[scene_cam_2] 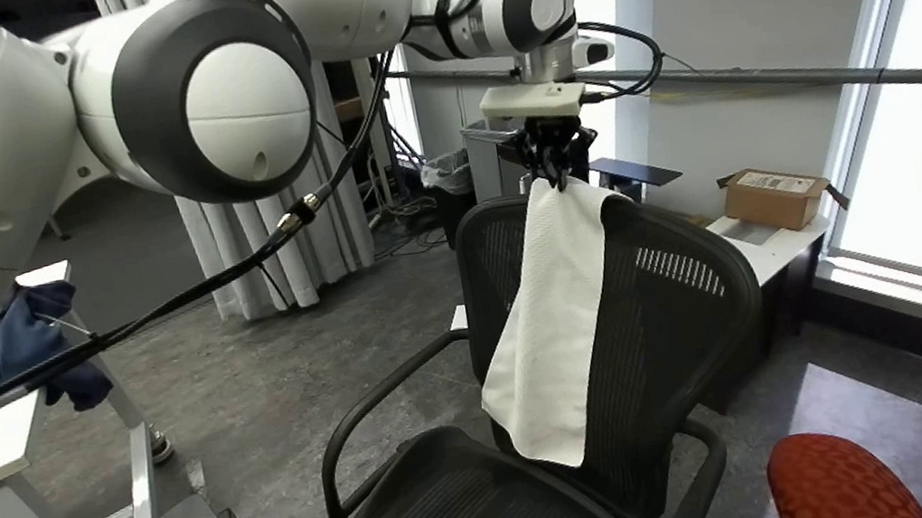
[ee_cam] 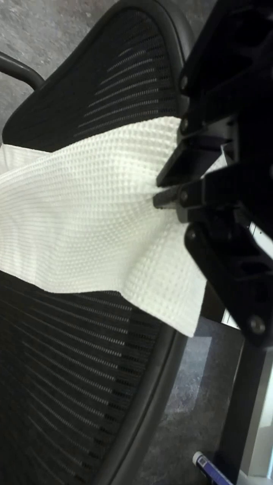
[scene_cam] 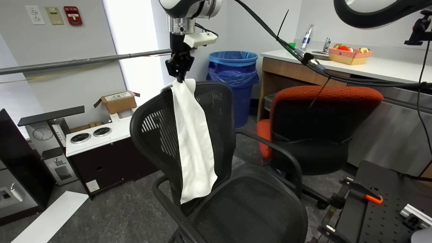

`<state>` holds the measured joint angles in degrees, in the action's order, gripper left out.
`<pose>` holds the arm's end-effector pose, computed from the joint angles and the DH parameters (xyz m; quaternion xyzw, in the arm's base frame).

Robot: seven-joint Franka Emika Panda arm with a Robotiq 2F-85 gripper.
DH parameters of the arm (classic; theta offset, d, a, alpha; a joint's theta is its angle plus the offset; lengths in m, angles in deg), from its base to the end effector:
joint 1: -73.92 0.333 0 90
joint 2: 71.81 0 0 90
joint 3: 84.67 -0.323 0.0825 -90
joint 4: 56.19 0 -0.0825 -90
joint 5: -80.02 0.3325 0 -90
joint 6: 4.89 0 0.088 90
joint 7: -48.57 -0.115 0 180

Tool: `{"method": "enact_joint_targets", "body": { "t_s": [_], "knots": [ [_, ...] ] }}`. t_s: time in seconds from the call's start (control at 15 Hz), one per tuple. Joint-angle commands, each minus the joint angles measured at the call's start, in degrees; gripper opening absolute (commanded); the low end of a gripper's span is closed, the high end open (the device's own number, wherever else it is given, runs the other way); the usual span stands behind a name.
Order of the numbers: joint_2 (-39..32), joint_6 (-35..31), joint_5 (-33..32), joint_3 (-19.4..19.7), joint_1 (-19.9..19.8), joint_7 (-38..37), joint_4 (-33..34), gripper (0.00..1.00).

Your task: Move the towel from the backrest to the seat of the chair

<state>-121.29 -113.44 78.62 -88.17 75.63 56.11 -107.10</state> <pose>0.7430 0.0466 0.4005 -0.9922 -0.1015 -0.0720 0.0091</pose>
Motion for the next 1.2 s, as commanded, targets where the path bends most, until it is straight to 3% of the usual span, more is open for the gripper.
{"method": "enact_joint_targets", "body": {
  "t_s": [0.0,0.4,0.6,0.67,1.13],
  "knots": [
    [3.31,0.84,-0.70,-0.95,0.47,4.50,-2.48,0.03],
    [5.03,0.70,-0.53,-1.11,0.67,8.88,-4.81,0.03],
    [5.47,-0.04,-0.34,-0.88,0.81,8.39,-5.75,0.03],
    [3.05,-0.02,-0.25,-0.72,0.91,7.71,-3.01,0.10],
    [3.52,-0.03,-0.25,-0.72,0.91,7.71,-3.67,0.10]
  ]
}}
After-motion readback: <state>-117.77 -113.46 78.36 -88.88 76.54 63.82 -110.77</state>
